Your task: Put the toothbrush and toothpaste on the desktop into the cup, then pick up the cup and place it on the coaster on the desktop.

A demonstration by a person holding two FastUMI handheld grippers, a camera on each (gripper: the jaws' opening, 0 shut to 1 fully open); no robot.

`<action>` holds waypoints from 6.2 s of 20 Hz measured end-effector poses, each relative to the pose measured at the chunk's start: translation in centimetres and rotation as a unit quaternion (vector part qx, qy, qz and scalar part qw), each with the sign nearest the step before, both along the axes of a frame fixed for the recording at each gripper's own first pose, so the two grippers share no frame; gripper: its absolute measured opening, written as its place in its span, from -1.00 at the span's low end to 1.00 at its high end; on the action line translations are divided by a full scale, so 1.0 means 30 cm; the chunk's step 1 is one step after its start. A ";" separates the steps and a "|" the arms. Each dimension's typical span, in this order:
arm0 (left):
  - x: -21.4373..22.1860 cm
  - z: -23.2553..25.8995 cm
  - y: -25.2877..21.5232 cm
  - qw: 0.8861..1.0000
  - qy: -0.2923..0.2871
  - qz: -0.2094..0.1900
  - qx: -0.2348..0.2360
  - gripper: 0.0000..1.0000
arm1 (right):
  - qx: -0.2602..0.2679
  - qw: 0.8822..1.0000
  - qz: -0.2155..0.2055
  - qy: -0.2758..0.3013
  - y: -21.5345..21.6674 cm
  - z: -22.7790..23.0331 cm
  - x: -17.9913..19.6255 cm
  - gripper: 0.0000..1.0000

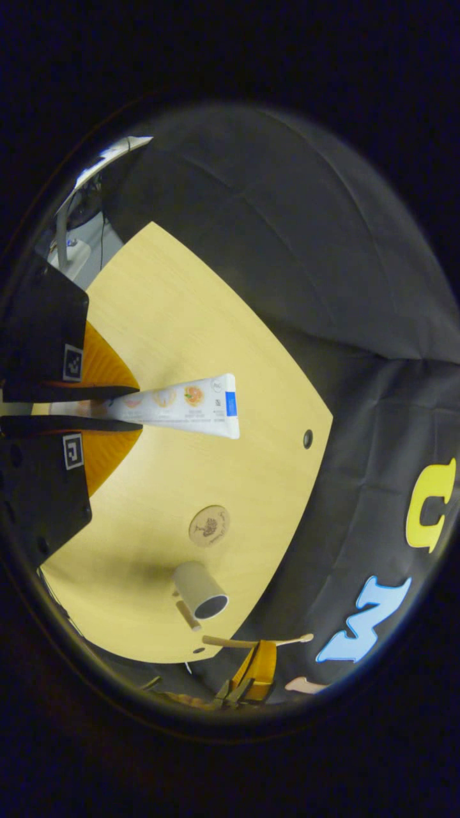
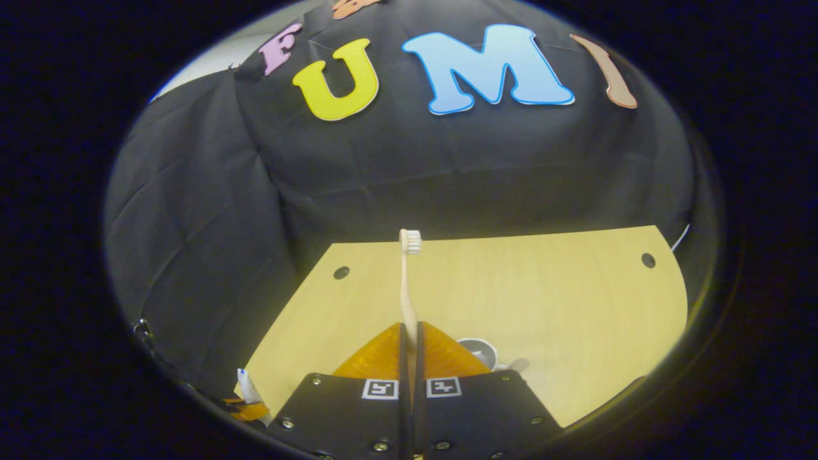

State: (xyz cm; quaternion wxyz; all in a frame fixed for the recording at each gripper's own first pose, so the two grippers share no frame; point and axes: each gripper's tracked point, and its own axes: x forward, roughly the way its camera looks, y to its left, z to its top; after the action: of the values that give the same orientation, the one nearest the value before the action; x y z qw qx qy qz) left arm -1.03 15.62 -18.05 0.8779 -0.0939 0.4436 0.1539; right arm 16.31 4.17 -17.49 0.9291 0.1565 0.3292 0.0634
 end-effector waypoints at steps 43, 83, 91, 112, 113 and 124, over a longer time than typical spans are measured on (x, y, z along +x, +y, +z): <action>0.212 0.194 -0.376 0.986 -0.100 -0.132 0.004 -0.70 | -0.075 0.993 -0.094 -0.009 -0.406 -0.146 -0.355 -0.48; 0.892 -0.101 -1.157 0.906 -0.210 -0.360 0.071 -0.69 | -0.110 0.910 -0.374 0.139 -0.994 -0.140 -1.146 -0.48; 0.830 -0.129 -1.146 0.914 -0.199 -0.348 0.058 0.08 | -0.106 0.919 -0.355 0.139 -0.968 -0.146 -1.118 -0.48; 0.482 0.307 -0.822 0.913 -0.274 -0.286 0.102 0.95 | -0.085 0.983 -0.136 0.094 -0.820 -0.164 -0.853 -0.48; 0.453 0.326 -0.754 0.915 -0.273 -0.274 0.112 0.95 | -0.093 0.986 -0.103 0.094 -0.805 -0.168 -0.833 -0.48; -0.049 0.433 -0.052 0.954 -0.232 -0.061 0.178 0.95 | -0.113 0.977 0.145 0.112 -0.557 -0.206 -0.561 -0.14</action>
State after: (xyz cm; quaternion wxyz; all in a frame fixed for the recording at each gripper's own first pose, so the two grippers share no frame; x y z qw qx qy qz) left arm -2.49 14.08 -5.06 0.9668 0.0580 0.1979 0.1510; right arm -0.52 -12.55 -23.67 0.8789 0.0074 0.4551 0.1424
